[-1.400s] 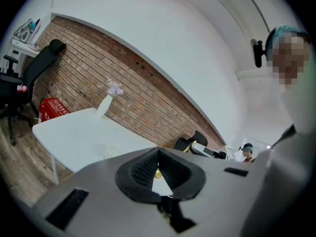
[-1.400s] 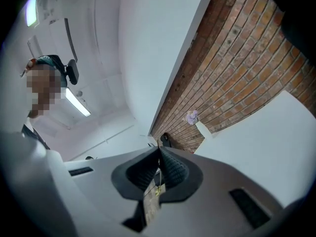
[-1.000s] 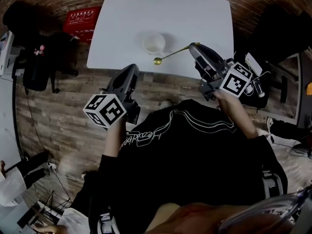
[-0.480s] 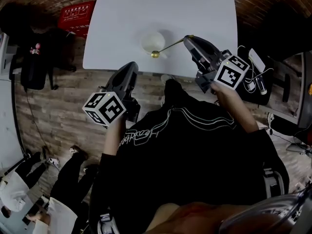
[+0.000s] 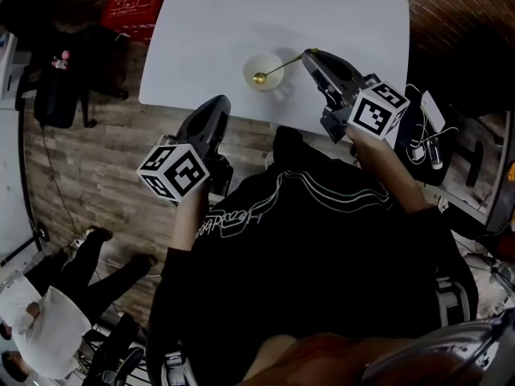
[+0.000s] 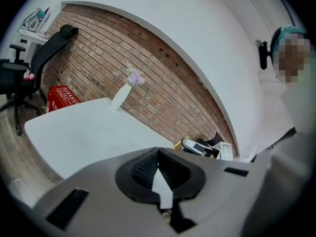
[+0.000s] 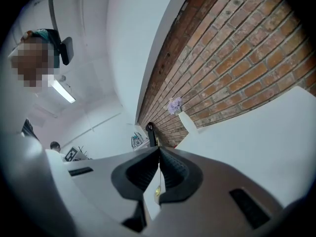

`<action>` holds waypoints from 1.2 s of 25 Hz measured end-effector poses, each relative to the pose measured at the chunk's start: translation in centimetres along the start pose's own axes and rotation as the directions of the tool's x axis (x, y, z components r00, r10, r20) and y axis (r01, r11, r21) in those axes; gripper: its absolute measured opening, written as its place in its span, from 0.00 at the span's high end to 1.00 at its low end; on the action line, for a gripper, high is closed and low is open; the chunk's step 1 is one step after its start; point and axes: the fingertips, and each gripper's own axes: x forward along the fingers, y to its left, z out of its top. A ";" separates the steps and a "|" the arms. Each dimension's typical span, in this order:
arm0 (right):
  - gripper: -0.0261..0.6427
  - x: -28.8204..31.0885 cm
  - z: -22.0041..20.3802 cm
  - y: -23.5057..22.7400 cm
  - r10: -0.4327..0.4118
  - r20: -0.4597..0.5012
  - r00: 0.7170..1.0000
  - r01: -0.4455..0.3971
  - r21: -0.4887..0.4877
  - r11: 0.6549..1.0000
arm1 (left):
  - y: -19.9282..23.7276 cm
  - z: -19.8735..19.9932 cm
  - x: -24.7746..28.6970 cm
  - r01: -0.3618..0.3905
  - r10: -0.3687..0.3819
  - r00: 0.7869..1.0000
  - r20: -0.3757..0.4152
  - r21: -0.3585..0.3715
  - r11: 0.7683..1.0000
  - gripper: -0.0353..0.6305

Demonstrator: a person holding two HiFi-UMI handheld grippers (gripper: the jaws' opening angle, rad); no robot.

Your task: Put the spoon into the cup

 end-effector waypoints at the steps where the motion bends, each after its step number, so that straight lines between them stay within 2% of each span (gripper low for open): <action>1: 0.96 0.3 -0.3 -0.2 0.000 -0.009 1.000 0.000 0.001 1.000 | 0.2 0.0 0.0 -0.008 0.008 1.000 0.001 -0.005 1.000 0.94; 13: 0.96 3.7 -4.1 -2.8 -0.015 -0.108 0.994 0.009 -0.054 0.998 | 3.3 0.0 -0.1 -0.073 0.074 0.997 0.012 -0.061 0.995 0.94; 30: 0.96 4.5 -6.7 -4.4 -0.009 -0.128 0.992 0.006 -0.025 1.000 | 3.9 -1.2 0.6 -0.096 0.095 0.995 -0.018 -0.075 0.993 0.94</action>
